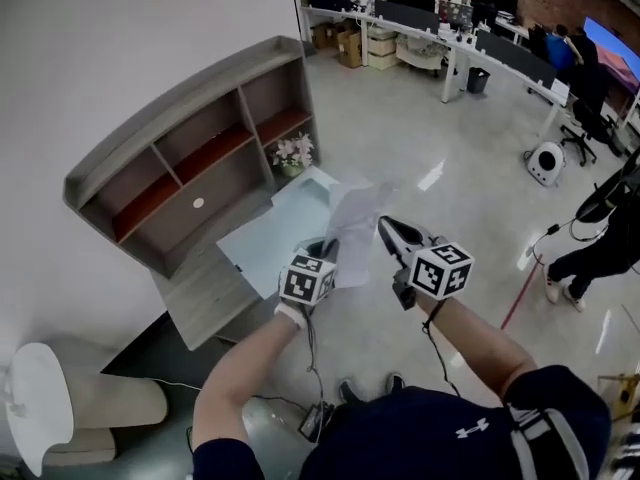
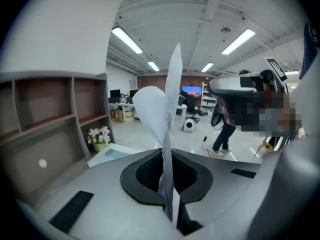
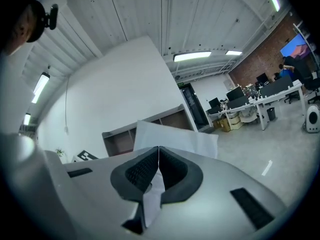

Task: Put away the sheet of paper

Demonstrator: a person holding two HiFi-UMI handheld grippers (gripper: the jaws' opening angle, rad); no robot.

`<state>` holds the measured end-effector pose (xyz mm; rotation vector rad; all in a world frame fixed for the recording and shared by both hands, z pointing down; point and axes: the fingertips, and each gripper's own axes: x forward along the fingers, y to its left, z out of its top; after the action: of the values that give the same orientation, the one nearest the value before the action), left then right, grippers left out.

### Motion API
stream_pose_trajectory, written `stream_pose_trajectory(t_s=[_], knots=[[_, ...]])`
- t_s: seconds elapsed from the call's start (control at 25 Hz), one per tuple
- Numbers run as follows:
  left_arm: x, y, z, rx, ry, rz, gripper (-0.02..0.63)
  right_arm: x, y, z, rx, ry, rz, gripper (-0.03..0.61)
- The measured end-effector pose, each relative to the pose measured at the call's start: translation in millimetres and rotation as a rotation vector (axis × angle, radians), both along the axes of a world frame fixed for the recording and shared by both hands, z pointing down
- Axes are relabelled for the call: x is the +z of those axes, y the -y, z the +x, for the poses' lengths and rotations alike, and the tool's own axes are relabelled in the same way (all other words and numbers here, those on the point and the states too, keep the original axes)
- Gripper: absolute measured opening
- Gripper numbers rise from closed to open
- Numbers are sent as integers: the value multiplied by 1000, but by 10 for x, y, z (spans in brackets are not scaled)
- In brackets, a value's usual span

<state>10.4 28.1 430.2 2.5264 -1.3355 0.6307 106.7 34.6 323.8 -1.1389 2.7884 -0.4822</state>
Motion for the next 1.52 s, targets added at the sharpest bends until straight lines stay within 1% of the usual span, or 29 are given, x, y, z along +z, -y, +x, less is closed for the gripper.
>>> stream_pose_trajectory(t_s=[0.04,0.12,0.2,0.28,0.36,0.52,0.68,0.76,0.84,1.0,1.12,1.24,1.52], knots=[[102,-6,6,-14,-43,-6,17,16,9,-30,-10,13,12,15],[184,-10,-20,-36,-95,20,17,62,80,-95,-24,37,31,15],[256,-165,-34,-64,-142,51,17,220,111,-129,-39,33,9,15],[367,-452,-62,-103,-190,53,17,450,69,-129,-50,-3,-25,15],[428,-753,-154,-137,-198,50,17,641,-19,-121,-47,-42,-42,15],[250,-1228,-445,-214,-156,86,17,685,-290,17,-18,-73,-27,15],[1,-1404,-768,-320,-183,148,17,698,-431,123,-5,-83,-19,15],[-38,-1442,-863,-345,-191,160,17,718,-474,159,13,-76,-25,15],[-56,-1461,-880,-341,-190,165,17,734,-541,198,30,-68,-31,15],[-72,-1464,-878,-305,-158,178,17,801,-681,178,39,-69,-36,15],[-34,-1496,-861,-296,-164,167,17,877,-751,178,34,-89,-67,15],[-16,-1506,-861,-295,-180,163,17,899,-790,236,50,-103,-88,15],[-1,-1475,-1163,-303,-187,169,17,869,-772,57,77,-82,-110,15]])
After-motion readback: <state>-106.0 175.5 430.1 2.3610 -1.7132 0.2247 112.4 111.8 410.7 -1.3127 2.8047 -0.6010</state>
